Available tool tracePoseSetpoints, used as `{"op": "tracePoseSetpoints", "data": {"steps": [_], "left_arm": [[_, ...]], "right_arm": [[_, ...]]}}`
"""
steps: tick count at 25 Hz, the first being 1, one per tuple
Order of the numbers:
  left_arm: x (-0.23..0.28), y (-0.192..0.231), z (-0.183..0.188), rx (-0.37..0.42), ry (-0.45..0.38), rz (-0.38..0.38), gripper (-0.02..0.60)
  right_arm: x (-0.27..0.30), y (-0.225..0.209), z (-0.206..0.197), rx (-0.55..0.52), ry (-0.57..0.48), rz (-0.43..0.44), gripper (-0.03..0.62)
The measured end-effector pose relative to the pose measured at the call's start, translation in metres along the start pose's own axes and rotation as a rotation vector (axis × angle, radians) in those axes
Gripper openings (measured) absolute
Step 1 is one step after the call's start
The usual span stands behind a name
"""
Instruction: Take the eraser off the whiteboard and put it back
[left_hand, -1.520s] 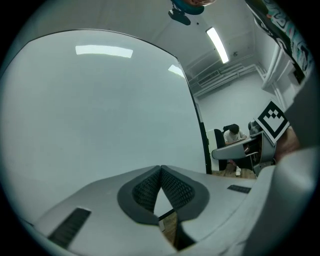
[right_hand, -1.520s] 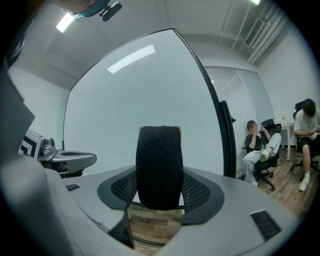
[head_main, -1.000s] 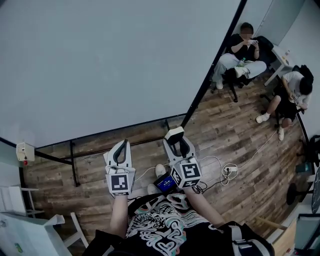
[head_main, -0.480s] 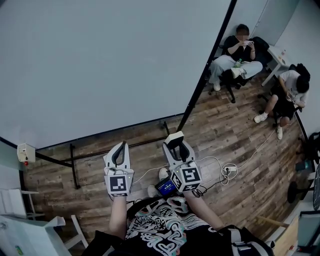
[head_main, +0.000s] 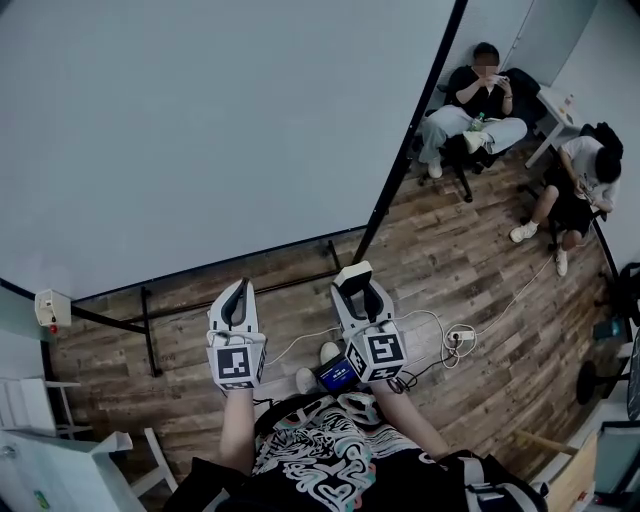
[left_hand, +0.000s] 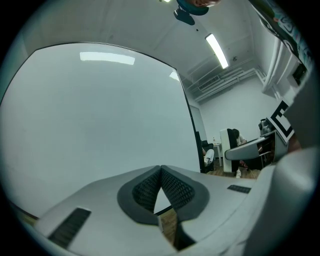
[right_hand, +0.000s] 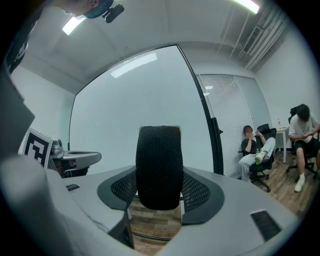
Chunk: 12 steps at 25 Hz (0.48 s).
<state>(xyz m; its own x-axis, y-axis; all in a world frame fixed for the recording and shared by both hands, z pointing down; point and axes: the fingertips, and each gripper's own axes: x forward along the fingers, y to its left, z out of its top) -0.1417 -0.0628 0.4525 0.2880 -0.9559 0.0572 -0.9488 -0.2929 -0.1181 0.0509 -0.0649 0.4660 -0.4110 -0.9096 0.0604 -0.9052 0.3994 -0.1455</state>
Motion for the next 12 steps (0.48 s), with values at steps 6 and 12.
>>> {"op": "tracePoseSetpoints", "data": {"steps": [6,12], "left_arm": [[0.013,0.000,0.002,-0.005,0.001,0.015,0.028],[0.030,0.000,0.007,-0.015,-0.007,0.028,0.028]], "right_arm": [[0.012,-0.008,0.005,0.000,-0.012,0.020,0.235],[0.027,-0.023,0.007,-0.001,-0.008,0.015,0.236]]}}
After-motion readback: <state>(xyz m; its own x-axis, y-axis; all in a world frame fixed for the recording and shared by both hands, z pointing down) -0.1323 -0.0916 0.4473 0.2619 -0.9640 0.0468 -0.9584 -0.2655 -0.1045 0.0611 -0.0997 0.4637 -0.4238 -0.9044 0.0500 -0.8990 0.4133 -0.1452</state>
